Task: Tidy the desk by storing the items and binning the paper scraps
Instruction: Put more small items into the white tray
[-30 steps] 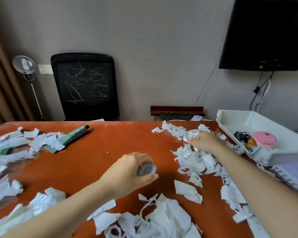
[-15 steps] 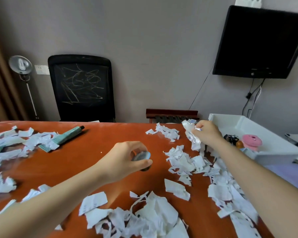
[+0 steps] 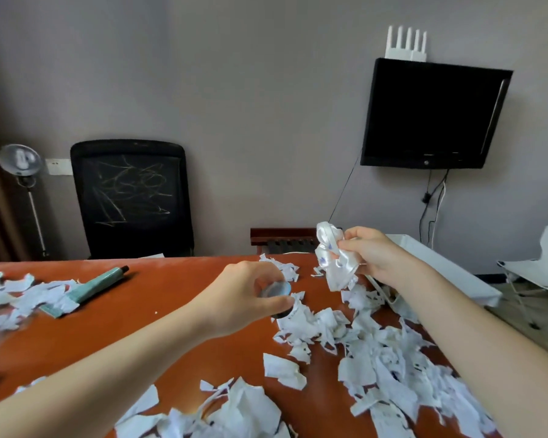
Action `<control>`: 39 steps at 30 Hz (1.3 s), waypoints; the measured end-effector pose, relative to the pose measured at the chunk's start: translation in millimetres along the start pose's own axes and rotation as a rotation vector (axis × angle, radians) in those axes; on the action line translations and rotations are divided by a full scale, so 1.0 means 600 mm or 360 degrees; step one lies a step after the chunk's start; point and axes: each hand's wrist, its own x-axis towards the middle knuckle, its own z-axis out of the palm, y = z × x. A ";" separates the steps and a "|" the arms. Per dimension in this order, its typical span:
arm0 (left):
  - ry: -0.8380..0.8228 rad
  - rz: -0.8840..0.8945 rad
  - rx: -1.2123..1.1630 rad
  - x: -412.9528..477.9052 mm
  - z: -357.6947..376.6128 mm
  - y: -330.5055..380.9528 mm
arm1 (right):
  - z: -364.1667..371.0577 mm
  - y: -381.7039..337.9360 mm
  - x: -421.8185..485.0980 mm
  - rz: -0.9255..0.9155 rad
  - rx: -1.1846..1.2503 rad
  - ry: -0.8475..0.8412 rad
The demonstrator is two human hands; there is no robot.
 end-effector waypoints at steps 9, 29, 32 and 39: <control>-0.0031 0.0080 0.0108 0.081 0.029 0.026 | -0.058 -0.007 0.017 -0.0103 0.0220 0.0106; -0.0134 0.0111 -0.0013 0.447 0.262 0.040 | -0.228 0.110 0.250 -0.0254 -0.0591 0.0522; -0.0237 0.0029 -0.0010 0.490 0.293 0.034 | -0.238 0.134 0.285 -0.0231 -0.0746 0.0528; -0.0513 -0.0036 0.0216 0.540 0.360 0.005 | -0.238 0.172 0.341 -0.0242 -0.1252 0.0430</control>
